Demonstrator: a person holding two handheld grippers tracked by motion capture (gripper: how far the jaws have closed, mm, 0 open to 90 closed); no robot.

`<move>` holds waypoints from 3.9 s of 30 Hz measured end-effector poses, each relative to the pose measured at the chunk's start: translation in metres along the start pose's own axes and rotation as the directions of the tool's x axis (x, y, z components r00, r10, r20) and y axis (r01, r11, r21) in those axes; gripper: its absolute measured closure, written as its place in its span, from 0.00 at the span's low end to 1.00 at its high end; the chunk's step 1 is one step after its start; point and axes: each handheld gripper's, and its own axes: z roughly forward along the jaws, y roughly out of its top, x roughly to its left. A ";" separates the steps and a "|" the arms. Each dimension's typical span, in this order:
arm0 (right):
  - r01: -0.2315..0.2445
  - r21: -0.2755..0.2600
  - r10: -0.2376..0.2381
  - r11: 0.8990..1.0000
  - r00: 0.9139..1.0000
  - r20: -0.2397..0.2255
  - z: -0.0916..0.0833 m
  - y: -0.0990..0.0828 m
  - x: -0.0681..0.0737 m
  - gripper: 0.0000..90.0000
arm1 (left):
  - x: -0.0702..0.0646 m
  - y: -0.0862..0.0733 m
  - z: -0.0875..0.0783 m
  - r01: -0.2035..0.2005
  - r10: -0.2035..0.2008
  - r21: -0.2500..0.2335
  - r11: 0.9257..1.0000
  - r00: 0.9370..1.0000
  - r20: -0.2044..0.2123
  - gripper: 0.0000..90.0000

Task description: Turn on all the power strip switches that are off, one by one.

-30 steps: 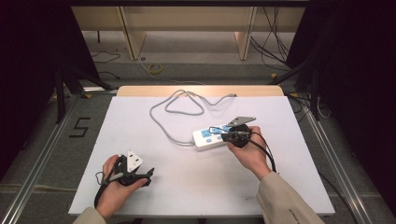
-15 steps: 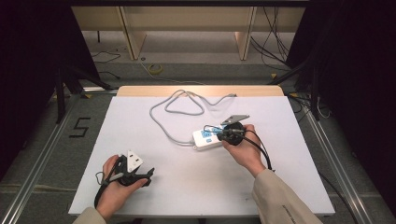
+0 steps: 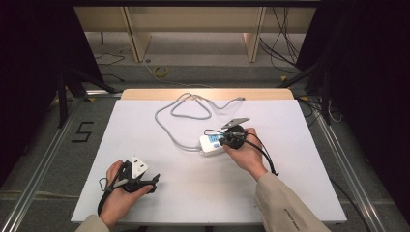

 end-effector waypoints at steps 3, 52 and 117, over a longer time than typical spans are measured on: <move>0.000 0.003 0.000 1.000 1.000 -0.001 0.002 0.001 0.000 1.00 | 0.000 0.000 0.000 -0.004 0.004 0.001 1.000 1.000 0.001 0.21; -0.025 0.061 0.026 0.998 1.000 -0.018 0.021 0.010 0.007 1.00 | -0.001 0.000 0.000 -0.011 0.011 0.003 1.000 1.000 0.005 0.20; -0.023 0.061 0.022 0.998 1.000 0.009 0.012 0.012 0.005 1.00 | 0.000 -0.001 0.000 -0.012 0.012 0.006 1.000 1.000 0.002 0.20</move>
